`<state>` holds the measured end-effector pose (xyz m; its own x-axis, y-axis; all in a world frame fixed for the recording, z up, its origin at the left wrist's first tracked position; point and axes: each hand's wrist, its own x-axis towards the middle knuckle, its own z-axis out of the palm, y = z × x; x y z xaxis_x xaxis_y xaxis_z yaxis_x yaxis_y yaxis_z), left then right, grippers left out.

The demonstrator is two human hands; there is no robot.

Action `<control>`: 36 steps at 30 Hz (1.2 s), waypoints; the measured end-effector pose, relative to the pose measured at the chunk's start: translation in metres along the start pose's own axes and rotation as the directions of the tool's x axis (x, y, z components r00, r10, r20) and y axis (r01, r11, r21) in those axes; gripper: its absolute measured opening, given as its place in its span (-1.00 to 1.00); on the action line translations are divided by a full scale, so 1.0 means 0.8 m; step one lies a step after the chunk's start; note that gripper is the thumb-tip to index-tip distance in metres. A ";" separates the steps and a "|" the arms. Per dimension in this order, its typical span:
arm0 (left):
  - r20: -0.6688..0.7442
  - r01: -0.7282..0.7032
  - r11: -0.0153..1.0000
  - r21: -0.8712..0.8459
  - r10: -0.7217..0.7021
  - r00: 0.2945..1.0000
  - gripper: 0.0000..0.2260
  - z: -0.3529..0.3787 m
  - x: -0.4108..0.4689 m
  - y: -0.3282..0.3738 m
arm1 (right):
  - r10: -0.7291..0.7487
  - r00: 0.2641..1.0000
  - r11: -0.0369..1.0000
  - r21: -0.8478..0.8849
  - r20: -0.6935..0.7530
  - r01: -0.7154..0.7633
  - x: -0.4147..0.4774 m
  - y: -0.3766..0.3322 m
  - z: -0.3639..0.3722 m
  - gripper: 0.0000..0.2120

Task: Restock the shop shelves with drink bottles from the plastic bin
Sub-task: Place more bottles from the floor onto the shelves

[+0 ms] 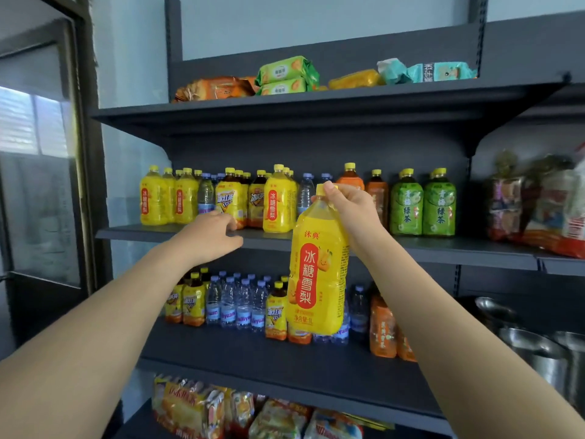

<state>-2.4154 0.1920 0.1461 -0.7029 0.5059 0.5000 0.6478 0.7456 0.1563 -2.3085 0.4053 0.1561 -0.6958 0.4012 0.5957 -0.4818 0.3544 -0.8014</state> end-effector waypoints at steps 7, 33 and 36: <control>0.010 -0.028 1.000 -0.006 0.028 1.000 -0.66 -0.018 0.076 -0.117 | -0.005 0.999 1.000 0.014 -0.054 0.006 0.070 0.009 0.107 -0.75; -0.033 0.047 0.996 0.070 -0.044 0.998 -0.62 0.016 0.268 -0.394 | -0.107 0.994 0.988 0.112 -0.010 0.108 0.325 0.096 0.381 -0.77; 0.023 0.076 0.993 0.093 -0.079 0.997 -0.65 0.025 0.288 -0.416 | -0.095 0.995 0.988 0.124 0.018 0.092 0.357 0.115 0.401 -0.78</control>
<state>-2.7991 0.0692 0.1926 -0.7582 0.4555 0.4664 0.5624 0.8189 0.1145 -2.7226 0.2818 0.2353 -0.6564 0.3508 0.6679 -0.6059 0.2824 -0.7437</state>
